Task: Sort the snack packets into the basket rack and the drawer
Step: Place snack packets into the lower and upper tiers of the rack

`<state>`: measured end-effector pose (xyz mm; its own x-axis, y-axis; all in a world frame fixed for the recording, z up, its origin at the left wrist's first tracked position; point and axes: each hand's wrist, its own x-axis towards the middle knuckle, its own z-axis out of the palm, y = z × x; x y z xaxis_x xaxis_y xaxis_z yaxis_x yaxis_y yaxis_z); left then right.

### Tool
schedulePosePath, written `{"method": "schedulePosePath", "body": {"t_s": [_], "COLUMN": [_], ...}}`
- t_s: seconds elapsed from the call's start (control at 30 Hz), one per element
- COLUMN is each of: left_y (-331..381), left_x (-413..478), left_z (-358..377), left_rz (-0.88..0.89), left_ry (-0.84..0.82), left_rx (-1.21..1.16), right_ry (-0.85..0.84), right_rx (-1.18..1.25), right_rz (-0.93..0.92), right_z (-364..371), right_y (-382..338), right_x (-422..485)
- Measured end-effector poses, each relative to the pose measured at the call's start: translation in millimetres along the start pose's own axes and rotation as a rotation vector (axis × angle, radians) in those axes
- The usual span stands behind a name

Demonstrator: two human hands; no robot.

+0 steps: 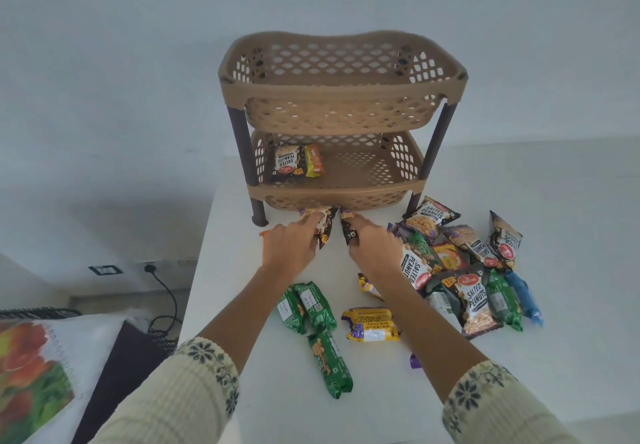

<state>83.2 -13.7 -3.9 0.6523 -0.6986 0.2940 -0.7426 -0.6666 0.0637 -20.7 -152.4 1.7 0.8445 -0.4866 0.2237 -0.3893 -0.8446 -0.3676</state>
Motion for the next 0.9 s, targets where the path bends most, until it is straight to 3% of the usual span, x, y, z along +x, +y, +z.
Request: {"method": "schedulePosePath", "body": {"t_s": [0.13,0.43,0.73,0.9], "left_y": [7.1,15.7,20.1,12.3], "left_x": [-1.7,2.0,29.8,61.2], "left_z": [-34.5,-112.1,-188.1,-213.4], "left_rz": [0.01,0.037,0.102,0.115], "left_ry": [0.15,0.457,0.686,0.736], "left_rx": [0.051,-0.156,-0.264,-0.243], "right_ry": [0.139,0.522,0.676,0.656], "right_rx": [0.049,0.227,0.34,0.315], "right_rz": [0.002,-0.215,-0.367,-0.397], "right_z": [-22.4,-93.1,-167.8,-192.7], "right_y": [-5.4,-24.6,-48.9,-59.2], "right_x": [0.2,10.3,43.4,73.0]}}
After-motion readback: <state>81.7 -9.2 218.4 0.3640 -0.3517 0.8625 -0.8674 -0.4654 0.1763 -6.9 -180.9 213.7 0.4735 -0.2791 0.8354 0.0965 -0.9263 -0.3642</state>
